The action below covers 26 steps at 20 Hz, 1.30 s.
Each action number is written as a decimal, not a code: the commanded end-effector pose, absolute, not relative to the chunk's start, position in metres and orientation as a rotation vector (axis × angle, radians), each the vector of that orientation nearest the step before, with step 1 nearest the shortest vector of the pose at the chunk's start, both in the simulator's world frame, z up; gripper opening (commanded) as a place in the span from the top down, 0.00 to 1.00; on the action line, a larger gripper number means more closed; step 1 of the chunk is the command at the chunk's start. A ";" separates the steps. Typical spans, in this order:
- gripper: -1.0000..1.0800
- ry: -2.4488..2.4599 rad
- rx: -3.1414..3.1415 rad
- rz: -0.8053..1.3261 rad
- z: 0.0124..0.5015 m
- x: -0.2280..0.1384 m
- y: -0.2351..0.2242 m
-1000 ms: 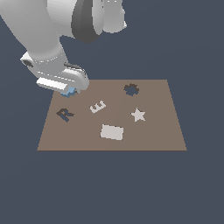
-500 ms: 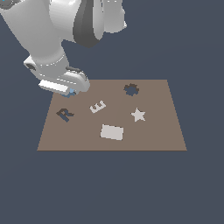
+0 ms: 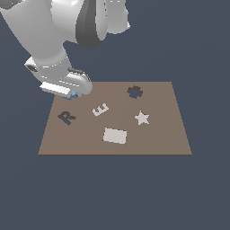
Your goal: Insert a designated object into the corresponding slot on a board.
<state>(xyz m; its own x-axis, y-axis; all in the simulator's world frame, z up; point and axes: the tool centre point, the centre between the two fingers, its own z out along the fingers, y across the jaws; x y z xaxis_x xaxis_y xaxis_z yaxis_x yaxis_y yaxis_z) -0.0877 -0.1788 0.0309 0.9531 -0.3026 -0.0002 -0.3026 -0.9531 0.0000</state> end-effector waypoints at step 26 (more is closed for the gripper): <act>1.00 0.586 -3.087 0.001 0.039 -0.101 0.033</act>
